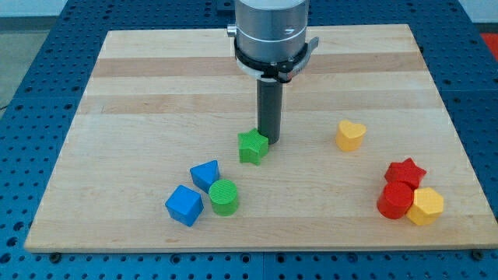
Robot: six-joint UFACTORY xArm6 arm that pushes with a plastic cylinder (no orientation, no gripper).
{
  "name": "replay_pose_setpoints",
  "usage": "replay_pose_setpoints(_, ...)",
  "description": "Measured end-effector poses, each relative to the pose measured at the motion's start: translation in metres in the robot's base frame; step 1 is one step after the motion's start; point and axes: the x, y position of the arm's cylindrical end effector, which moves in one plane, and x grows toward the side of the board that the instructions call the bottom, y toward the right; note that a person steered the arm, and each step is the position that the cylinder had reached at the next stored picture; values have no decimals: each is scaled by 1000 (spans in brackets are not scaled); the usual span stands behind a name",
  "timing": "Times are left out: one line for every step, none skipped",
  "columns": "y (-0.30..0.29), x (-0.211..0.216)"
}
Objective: Push the green star into the green circle
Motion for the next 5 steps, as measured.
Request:
replay_pose_setpoints(-25,-7)
replay_pose_setpoints(-54,22)
replay_pose_setpoints(-54,33)
replay_pose_setpoints(-54,33)
replay_pose_setpoints(-44,29)
